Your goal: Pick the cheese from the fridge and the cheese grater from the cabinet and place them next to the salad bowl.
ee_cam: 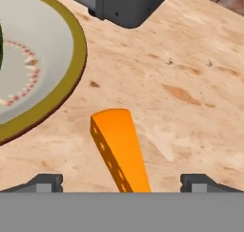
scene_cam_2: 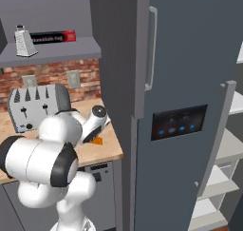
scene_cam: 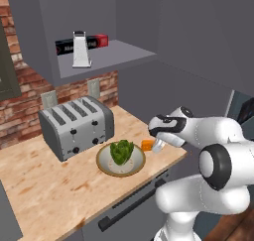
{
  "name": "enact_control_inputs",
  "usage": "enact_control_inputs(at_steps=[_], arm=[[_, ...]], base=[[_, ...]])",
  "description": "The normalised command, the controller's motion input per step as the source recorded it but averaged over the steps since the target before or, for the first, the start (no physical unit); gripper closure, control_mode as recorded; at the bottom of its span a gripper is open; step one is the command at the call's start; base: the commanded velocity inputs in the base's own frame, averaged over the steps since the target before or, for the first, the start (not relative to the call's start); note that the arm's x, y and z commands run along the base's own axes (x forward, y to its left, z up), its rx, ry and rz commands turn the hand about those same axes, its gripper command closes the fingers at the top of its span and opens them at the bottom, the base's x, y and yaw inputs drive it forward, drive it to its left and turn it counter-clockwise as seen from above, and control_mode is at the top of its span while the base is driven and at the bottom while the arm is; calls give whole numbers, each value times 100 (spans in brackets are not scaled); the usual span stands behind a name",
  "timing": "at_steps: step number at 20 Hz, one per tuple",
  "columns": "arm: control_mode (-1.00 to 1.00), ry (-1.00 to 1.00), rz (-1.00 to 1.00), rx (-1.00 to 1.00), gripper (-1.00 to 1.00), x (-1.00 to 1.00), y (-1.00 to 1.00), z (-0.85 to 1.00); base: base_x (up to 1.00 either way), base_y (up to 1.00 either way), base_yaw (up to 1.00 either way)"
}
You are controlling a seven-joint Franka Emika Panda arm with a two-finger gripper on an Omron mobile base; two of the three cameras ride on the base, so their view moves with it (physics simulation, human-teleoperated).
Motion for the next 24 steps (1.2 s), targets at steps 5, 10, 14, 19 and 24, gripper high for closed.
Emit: enact_control_inputs(at_steps=[5, 10, 14, 19, 24], arm=[[-100, 0, 0, 0, -100, -12, 17, 47], [-100, 0, -2, 0, -100, -11, 29, 46], [-100, 0, -8, 0, -100, -13, 43, 39], [-100, 0, -11, 0, -100, -19, 53, 35], [-100, 4, -18, 0, -100, -16, 45, 47]], base=[[0, 0, 0], [0, 0, 0], [0, 0, 0], [0, 0, 0], [0, 0, 0]])
